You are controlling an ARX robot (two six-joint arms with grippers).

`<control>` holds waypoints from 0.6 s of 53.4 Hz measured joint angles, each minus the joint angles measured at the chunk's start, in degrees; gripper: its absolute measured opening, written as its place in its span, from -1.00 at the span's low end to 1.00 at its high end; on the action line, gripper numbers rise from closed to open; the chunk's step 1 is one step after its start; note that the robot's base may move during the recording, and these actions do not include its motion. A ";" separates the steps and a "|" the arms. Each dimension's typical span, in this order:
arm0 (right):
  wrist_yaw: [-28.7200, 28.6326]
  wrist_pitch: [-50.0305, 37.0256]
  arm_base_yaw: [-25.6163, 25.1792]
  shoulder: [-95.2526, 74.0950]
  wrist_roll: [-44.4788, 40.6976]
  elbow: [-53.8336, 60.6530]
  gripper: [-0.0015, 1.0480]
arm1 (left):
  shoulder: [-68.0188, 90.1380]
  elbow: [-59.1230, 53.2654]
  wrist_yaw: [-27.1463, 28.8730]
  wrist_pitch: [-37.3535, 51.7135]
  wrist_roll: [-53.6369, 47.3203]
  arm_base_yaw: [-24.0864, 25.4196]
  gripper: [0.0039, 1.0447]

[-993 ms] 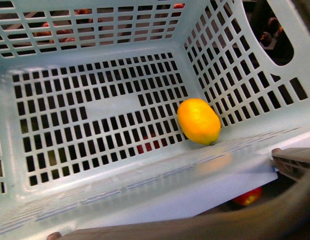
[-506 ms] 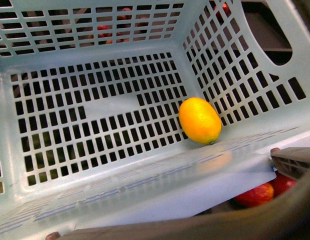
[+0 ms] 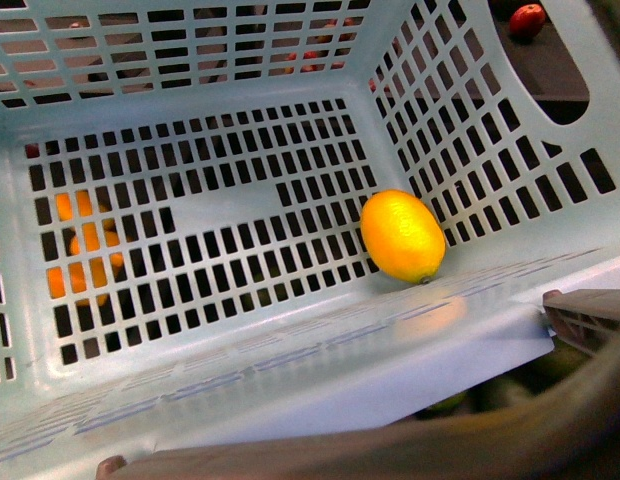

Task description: Pick lemon and mango into basket

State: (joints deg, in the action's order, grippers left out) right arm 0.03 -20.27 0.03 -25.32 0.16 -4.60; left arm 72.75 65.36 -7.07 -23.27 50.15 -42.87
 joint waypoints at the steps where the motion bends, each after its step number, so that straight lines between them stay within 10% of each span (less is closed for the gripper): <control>1: -0.02 0.00 0.02 0.00 0.00 0.00 0.83 | 0.00 0.00 0.00 0.00 0.00 0.00 -0.90; 32: 0.04 0.00 0.00 -0.07 0.00 0.11 0.83 | 0.00 -0.02 -0.02 0.00 0.07 0.00 -0.90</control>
State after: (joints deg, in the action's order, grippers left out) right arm 0.08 -20.27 0.03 -25.39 0.16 -4.49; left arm 72.75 65.34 -7.09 -23.27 50.22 -42.87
